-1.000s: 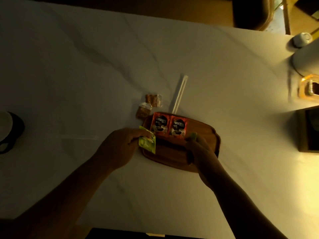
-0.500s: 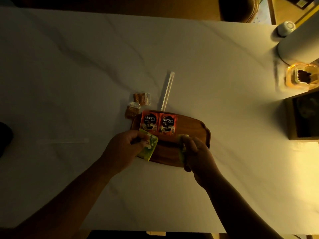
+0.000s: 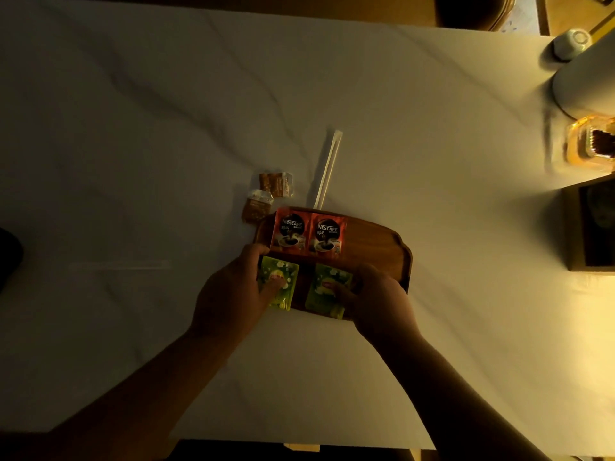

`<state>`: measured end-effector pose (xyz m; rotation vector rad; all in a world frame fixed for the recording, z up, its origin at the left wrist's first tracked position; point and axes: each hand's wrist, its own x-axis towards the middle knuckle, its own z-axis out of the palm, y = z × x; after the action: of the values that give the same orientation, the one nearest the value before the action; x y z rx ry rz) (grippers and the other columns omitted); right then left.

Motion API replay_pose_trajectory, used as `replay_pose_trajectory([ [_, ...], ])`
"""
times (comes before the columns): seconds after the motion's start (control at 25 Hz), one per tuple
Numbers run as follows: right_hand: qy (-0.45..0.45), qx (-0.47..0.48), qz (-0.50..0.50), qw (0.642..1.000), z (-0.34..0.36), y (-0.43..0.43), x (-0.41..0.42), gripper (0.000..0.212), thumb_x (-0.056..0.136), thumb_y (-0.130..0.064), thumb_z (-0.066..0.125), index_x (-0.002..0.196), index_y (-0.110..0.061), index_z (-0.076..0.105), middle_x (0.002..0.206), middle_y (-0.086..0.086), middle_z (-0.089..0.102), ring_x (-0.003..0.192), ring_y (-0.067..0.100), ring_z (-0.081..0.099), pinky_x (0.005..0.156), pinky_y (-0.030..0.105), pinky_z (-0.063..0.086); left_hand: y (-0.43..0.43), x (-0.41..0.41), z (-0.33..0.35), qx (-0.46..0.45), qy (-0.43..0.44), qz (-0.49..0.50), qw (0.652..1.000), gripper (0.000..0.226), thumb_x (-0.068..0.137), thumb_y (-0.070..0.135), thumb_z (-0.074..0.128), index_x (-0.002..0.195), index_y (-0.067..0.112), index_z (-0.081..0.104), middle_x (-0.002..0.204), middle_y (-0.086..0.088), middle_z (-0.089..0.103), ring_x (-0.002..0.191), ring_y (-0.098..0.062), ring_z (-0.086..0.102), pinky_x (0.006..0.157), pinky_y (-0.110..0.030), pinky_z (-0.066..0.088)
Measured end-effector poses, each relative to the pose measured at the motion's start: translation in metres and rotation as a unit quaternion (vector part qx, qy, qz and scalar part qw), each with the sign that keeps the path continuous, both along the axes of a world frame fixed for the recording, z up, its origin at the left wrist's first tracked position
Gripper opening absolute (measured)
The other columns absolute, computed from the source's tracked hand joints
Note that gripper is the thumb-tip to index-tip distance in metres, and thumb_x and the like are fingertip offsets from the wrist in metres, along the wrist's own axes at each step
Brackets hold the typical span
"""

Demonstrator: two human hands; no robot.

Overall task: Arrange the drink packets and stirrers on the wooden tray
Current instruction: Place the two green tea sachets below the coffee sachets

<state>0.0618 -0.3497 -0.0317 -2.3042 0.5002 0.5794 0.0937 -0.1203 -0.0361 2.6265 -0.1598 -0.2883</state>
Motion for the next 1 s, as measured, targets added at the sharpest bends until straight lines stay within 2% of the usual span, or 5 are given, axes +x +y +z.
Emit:
replay_pose_trajectory([
  [0.16, -0.069, -0.127, 0.028, 0.989, 0.002, -0.006, -0.008, 0.037, 0.083, -0.064, 0.058, 0.103, -0.036, 0.046, 0.083, -0.018, 0.057, 0.067, 0.002, 0.058, 0.048, 0.021, 0.050, 0.001, -0.008, 0.002, 0.036, -0.074, -0.020, 0.996, 0.045, 0.088, 0.050, 0.065, 0.116, 0.016, 0.054, 0.099, -0.003, 0.060, 0.083, -0.018, 0.058, 0.060, -0.028, 0.049],
  [0.32, -0.172, -0.160, 0.213, 0.949, 0.004, -0.005, -0.025, 0.046, 0.086, -0.049, 0.054, 0.129, -0.033, 0.050, 0.127, -0.003, 0.056, 0.119, 0.022, 0.048, 0.087, 0.038, 0.051, 0.000, -0.029, -0.001, 0.047, -0.092, -0.185, 0.977, 0.034, 0.091, 0.041, 0.056, 0.115, 0.017, 0.063, 0.119, -0.004, 0.061, 0.107, -0.021, 0.058, 0.082, -0.030, 0.052],
  [0.4, -0.166, -0.157, 0.276, 0.934, 0.002, -0.001, -0.030, 0.053, 0.085, -0.042, 0.059, 0.136, -0.032, 0.049, 0.143, 0.001, 0.051, 0.136, 0.028, 0.039, 0.100, 0.044, 0.039, -0.002, -0.038, -0.005, 0.065, -0.075, -0.215, 0.971, 0.043, 0.090, 0.041, 0.057, 0.124, 0.016, 0.062, 0.131, -0.007, 0.059, 0.122, -0.026, 0.055, 0.094, -0.035, 0.052],
  [0.72, -0.138, -0.174, 0.290, 0.931, -0.005, 0.015, -0.035, 0.055, 0.085, -0.040, 0.065, 0.137, -0.033, 0.050, 0.147, 0.004, 0.049, 0.140, 0.030, 0.036, 0.107, 0.050, 0.032, 0.002, -0.041, -0.013, 0.079, -0.063, -0.212, 0.972, 0.051, 0.091, 0.043, 0.055, 0.135, 0.017, 0.055, 0.142, -0.007, 0.052, 0.133, -0.025, 0.046, 0.104, -0.038, 0.047],
  [1.0, -0.132, -0.173, 0.284, 0.934, -0.006, 0.029, -0.032, 0.058, 0.084, -0.042, 0.064, 0.139, -0.036, 0.045, 0.148, 0.003, 0.047, 0.141, 0.032, 0.034, 0.109, 0.054, 0.028, 0.010, -0.041, -0.010, 0.088, -0.058, -0.195, 0.975, 0.051, 0.089, 0.042, 0.055, 0.134, 0.016, 0.056, 0.142, -0.008, 0.051, 0.131, -0.026, 0.047, 0.100, -0.038, 0.050],
])
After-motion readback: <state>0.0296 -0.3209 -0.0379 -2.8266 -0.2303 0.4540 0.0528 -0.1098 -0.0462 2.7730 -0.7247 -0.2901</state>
